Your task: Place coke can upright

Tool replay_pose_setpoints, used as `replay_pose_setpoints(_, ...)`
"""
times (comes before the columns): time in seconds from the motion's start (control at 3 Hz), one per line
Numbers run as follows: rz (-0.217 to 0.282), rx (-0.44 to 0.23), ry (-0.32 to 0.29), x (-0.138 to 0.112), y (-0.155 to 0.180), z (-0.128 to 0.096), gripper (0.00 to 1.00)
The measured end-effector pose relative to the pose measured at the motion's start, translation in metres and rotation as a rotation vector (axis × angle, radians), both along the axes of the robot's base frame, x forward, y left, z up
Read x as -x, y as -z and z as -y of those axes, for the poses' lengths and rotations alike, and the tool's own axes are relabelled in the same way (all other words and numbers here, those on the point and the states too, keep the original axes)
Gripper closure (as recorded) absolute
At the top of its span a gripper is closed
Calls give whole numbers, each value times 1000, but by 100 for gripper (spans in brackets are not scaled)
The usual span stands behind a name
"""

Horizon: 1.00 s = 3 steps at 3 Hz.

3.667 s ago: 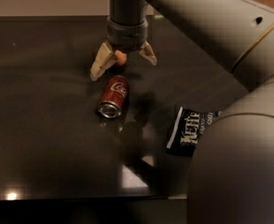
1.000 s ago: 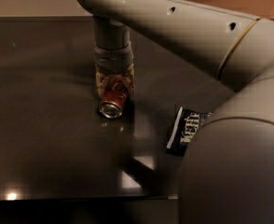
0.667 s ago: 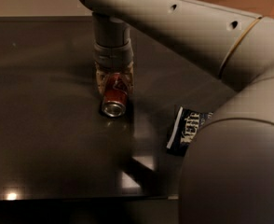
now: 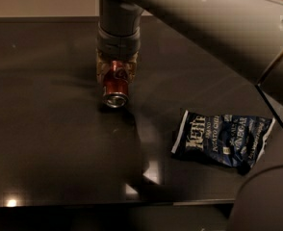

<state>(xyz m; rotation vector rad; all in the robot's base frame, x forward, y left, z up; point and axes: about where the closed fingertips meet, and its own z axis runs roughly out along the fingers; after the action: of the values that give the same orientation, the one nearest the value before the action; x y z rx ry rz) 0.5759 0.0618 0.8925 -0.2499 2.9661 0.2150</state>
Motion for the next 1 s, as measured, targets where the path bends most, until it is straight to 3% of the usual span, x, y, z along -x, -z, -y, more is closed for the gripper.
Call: replay_pose_setpoints(1.0, 314, -232, -411, 9, -32, -23, 100)
